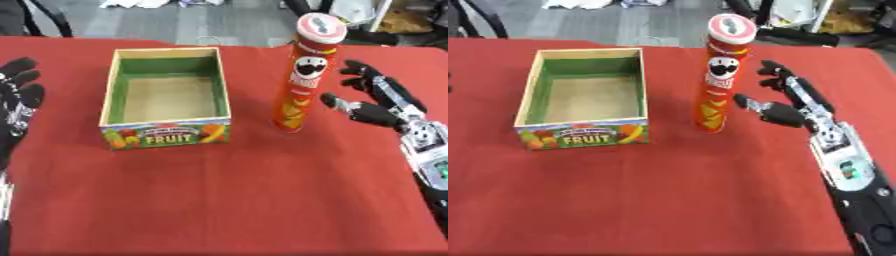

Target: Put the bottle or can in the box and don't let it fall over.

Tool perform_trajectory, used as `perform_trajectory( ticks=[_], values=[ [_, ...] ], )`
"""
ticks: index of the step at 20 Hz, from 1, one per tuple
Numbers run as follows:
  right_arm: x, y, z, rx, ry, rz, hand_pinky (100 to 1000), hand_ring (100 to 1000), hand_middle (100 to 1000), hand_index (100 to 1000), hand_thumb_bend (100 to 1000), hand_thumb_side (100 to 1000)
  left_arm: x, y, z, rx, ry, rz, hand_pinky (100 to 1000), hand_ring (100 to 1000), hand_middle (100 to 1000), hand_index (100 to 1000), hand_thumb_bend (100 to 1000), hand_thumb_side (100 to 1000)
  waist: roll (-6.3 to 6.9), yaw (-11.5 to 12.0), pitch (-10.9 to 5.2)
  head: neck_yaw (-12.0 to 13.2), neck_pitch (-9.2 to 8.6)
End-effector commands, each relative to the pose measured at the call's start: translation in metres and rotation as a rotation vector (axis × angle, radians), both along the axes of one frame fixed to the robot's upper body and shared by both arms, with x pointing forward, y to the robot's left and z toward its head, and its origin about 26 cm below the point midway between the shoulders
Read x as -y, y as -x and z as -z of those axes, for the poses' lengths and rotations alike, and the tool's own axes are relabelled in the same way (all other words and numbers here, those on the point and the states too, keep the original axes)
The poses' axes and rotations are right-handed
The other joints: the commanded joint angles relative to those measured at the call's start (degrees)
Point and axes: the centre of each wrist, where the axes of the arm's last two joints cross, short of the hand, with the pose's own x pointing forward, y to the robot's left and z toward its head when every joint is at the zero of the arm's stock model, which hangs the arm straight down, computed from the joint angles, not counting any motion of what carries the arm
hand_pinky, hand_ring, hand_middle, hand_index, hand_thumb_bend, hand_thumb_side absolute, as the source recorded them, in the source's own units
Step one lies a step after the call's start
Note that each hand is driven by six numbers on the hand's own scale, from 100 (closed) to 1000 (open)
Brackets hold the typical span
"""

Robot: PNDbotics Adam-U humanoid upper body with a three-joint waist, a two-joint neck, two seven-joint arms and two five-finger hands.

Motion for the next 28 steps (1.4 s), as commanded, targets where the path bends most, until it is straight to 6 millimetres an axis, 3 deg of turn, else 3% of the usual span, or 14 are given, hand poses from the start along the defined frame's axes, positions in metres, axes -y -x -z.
perform_trajectory(
  ticks=[1, 28],
  values=[
    [-0.003, -0.005, -0.008, 0.014, 0.015, -0.015, 952, 865, 883, 1000, 543, 478, 0.001, 0.0, -0.006, 0.02, -0.008, 0.011, 861, 867, 823, 882, 655, 717, 0.16, 0.09, -0.86, -0.14, 0.06],
    [-0.037, -0.017, 0.001, -0.018, -0.084, -0.013, 950, 853, 870, 1000, 537, 472, 0.003, -0.002, -0.007, 0.022, -0.005, 0.028, 862, 866, 823, 884, 656, 718, 0.57, 1.31, -0.73, -0.74, 0.37]
  ],
)
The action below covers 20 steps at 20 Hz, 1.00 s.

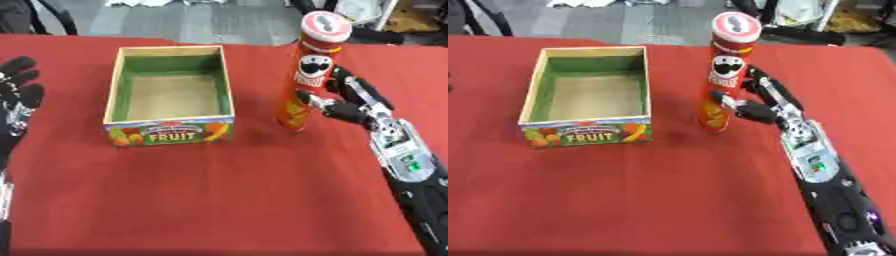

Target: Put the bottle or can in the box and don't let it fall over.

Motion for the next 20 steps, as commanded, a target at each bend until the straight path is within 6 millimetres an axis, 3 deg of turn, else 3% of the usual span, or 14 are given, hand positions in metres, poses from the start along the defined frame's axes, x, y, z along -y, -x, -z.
perform_trajectory(
  ticks=[1, 20],
  values=[
    [-0.001, -0.004, -0.01, 0.027, -0.006, 0.007, 950, 853, 870, 1000, 538, 471, 0.0, -0.001, -0.008, 0.024, -0.01, 0.015, 862, 866, 823, 884, 656, 718, 0.26, 0.08, -0.72, -0.19, 0.27],
    [-0.024, -0.008, -0.006, 0.009, -0.083, 0.002, 948, 850, 862, 989, 533, 440, 0.001, -0.002, -0.007, 0.02, -0.007, 0.02, 862, 865, 823, 885, 651, 721, 0.38, 0.16, -0.71, -0.63, 0.36]
  ],
)
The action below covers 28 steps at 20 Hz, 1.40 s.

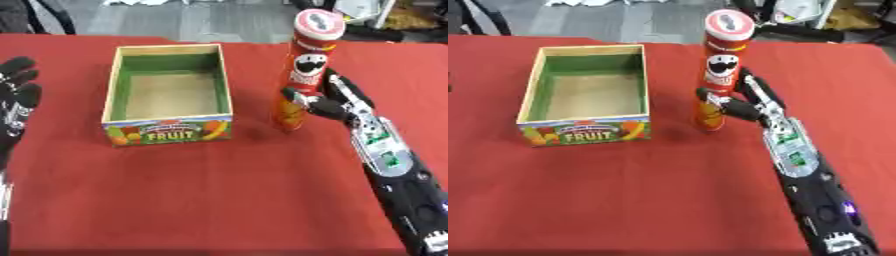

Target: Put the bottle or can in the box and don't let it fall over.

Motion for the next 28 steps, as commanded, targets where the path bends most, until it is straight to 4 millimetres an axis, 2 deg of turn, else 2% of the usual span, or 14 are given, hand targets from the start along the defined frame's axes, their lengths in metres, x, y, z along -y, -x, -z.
perform_trajectory(
  ticks=[1, 6, 9, 12, 15, 17, 23, 28],
  values=[
    [-0.002, -0.004, -0.011, 0.026, -0.012, 0.012, 948, 850, 862, 987, 531, 438, 0.0, -0.001, -0.008, 0.024, -0.01, 0.006, 862, 865, 823, 885, 651, 721, 0.23, 0.03, -0.74, -0.22, 0.09],
    [-0.005, -0.006, -0.006, 0.013, -0.027, 0.069, 946, 852, 859, 932, 485, 396, 0.0, -0.001, -0.008, 0.023, -0.009, 0.007, 862, 865, 823, 885, 650, 721, 0.26, 0.09, -0.77, -0.3, 0.13],
    [-0.006, -0.007, -0.001, 0.006, -0.046, 0.126, 944, 857, 856, 841, 406, 307, 0.0, -0.001, -0.008, 0.023, -0.008, 0.008, 862, 864, 823, 885, 650, 722, 0.27, 0.15, -0.77, -0.35, 0.17],
    [-0.008, -0.008, 0.003, 0.003, -0.071, 0.189, 938, 861, 841, 591, 236, 100, 0.0, -0.001, -0.008, 0.023, -0.007, 0.008, 862, 864, 823, 885, 650, 722, 0.27, 0.2, -0.77, -0.47, 0.06],
    [-0.011, -0.008, 0.005, 0.003, -0.092, 0.237, 918, 828, 794, 431, 100, 100, 0.0, -0.001, -0.008, 0.023, -0.006, 0.009, 862, 864, 822, 885, 649, 722, 0.24, 0.28, -0.75, -0.66, -0.06],
    [-0.011, -0.008, 0.006, -0.004, -0.109, 0.268, 896, 772, 735, 344, 100, 100, 0.0, -0.001, -0.007, 0.023, -0.004, 0.009, 862, 864, 822, 885, 648, 722, 0.2, 0.32, -0.74, -0.83, -0.19],
    [-0.007, -0.009, 0.005, 0.002, -0.142, 0.325, 894, 746, 704, 327, 100, 100, 0.0, -0.001, -0.007, 0.021, -0.004, 0.008, 862, 864, 822, 884, 647, 722, 0.08, 0.44, -0.76, -1.04, -0.52],
    [-0.004, -0.012, -0.012, 0.041, -0.168, 0.322, 899, 745, 701, 327, 100, 100, 0.0, -0.001, -0.007, 0.022, -0.003, 0.006, 862, 863, 821, 885, 646, 722, 0.1, 0.57, -0.79, -1.01, -0.53]
  ],
)
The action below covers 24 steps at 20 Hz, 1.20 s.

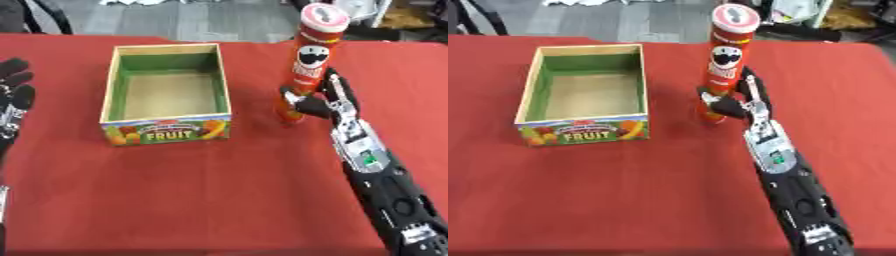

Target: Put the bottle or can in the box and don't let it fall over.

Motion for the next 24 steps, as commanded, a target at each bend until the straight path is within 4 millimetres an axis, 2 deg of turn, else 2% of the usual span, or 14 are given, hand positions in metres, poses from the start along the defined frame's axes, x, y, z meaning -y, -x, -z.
perform_trajectory(
  ticks=[1, 7, 11, 14, 18, 24],
  values=[
    [0.008, -0.006, -0.03, 0.073, -0.005, 0.005, 900, 744, 700, 328, 100, 100, 0.0, -0.001, -0.008, 0.025, -0.006, 0.006, 862, 863, 821, 885, 647, 722, 0.28, 0.13, -0.79, -0.15, -0.56],
    [-0.005, -0.013, -0.083, 0.187, -0.007, -0.078, 906, 745, 701, 329, 100, 100, 0.003, -0.002, -0.008, 0.026, -0.005, 0.019, 863, 863, 821, 885, 647, 722, 0.47, 1.1, -0.7, -0.8, -0.72],
    [-0.026, -0.016, -0.119, 0.263, 0.017, -0.153, 910, 746, 701, 330, 100, 100, 0.007, -0.005, -0.01, 0.032, -0.006, 0.038, 863, 863, 821, 885, 648, 722, 0.48, 2.69, -0.29, -2.26, -1.34],
    [-0.042, -0.018, -0.135, 0.296, 0.04, -0.203, 912, 746, 702, 330, 100, 100, 0.011, -0.007, -0.013, 0.04, -0.009, 0.058, 863, 863, 821, 885, 650, 721, 0.42, 4.31, 0.18, -3.72, -2.04],
    [-0.066, -0.021, -0.145, 0.311, 0.085, -0.266, 921, 750, 706, 332, 100, 100, 0.015, -0.01, -0.017, 0.052, -0.012, 0.085, 863, 863, 821, 885, 651, 720, 0.21, 6.9, 0.89, -6.09, -3.2],
    [-0.093, -0.021, -0.134, 0.315, 0.177, -0.327, 929, 759, 719, 361, 100, 100, 0.018, -0.012, -0.02, 0.059, -0.014, 0.1, 863, 862, 820, 885, 652, 721, -0.14, 9.11, 1.38, -7.79, -4.12]
  ],
)
